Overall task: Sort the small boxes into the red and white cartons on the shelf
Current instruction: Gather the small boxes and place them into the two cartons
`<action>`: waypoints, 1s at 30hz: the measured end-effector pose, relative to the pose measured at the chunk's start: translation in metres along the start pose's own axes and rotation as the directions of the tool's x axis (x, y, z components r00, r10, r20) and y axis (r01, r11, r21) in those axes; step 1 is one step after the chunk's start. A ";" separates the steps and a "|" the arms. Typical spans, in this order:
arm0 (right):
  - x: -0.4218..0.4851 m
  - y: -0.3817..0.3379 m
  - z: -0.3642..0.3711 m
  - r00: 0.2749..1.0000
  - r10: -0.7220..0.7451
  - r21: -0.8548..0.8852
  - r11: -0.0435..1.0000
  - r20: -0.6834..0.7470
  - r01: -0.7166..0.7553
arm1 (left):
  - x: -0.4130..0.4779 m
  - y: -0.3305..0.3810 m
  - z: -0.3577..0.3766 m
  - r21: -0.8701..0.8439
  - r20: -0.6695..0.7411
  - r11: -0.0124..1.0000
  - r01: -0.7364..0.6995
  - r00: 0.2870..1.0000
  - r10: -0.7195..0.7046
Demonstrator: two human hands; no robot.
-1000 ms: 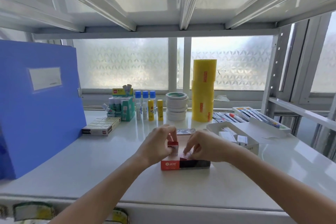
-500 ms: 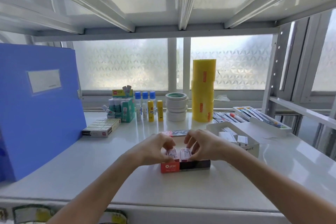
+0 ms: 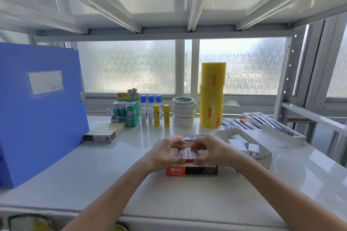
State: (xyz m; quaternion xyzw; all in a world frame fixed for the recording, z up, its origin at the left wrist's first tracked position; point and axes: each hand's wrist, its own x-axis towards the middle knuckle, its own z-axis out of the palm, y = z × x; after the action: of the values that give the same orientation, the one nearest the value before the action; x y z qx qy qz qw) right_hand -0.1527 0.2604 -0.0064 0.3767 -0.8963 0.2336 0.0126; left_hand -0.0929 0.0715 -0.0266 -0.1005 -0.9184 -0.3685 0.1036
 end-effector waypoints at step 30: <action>-0.114 0.029 -0.082 0.991 0.045 -0.183 0.981 -0.124 -0.067 | -0.022 0.072 0.037 0.193 -0.029 0.952 -0.237 0.968 0.247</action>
State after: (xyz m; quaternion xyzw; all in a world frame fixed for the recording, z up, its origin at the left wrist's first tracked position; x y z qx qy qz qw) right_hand -0.1033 0.3891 0.0318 0.3340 -0.9221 0.1709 0.0947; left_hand -0.0574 0.1458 -0.0113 -0.1925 -0.9267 -0.2671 0.1812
